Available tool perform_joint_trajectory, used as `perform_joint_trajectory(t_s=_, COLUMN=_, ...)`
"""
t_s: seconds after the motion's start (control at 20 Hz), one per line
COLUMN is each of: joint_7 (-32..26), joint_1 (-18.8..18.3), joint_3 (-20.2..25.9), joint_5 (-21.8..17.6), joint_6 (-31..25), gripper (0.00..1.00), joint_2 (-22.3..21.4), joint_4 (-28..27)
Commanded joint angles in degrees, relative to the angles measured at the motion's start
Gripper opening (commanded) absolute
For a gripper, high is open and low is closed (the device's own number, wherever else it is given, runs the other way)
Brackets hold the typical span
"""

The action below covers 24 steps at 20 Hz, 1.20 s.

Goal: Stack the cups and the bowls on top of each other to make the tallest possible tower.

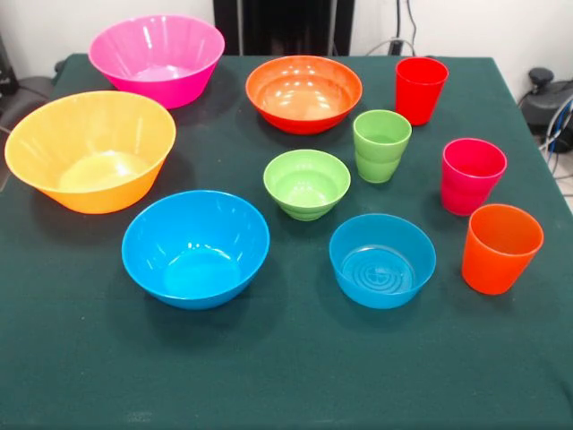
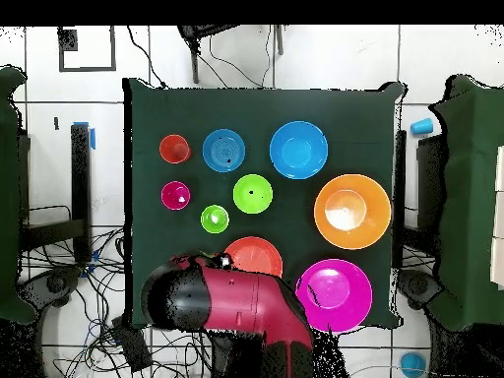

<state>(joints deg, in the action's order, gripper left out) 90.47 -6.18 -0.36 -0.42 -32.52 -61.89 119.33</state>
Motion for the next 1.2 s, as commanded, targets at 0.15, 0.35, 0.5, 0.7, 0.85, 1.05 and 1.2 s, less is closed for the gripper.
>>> perform_joint_trajectory(t_s=0.15, joint_7=4.65, joint_1=-2.19, joint_3=0.25, joint_5=-6.02, joint_6=-0.59, gripper=1.0, joint_2=9.93, joint_4=-8.72)
perform_joint_trajectory(t_s=0.35, joint_7=4.51, joint_1=-2.56, joint_3=-1.13, joint_5=-7.64, joint_6=-2.07, gripper=1.0, joint_2=12.11, joint_4=-12.38)
perform_joint_trajectory(t_s=0.5, joint_7=3.86, joint_1=-3.45, joint_3=-1.11, joint_5=-7.7, joint_6=-2.64, gripper=1.0, joint_2=13.29, joint_4=-13.99)
perform_joint_trajectory(t_s=0.7, joint_7=1.5, joint_1=-6.75, joint_3=0.45, joint_5=-7.66, joint_6=-1.43, gripper=1.0, joint_2=16.5, joint_4=-16.27)
perform_joint_trajectory(t_s=0.85, joint_7=0.66, joint_1=-8.25, joint_3=0.94, joint_5=-8.42, joint_6=-0.74, gripper=1.0, joint_2=18.92, joint_4=-18.23)
perform_joint_trajectory(t_s=1.05, joint_7=0.32, joint_1=-9.42, joint_3=1.38, joint_5=-9.27, joint_6=-1.02, gripper=1.0, joint_2=21.93, joint_4=-21.4)
perform_joint_trajectory(t_s=1.2, joint_7=-0.22, joint_1=-10.13, joint_3=1.71, joint_5=-10.1, joint_6=-1.22, gripper=1.0, joint_2=24.2, joint_4=-24.0)
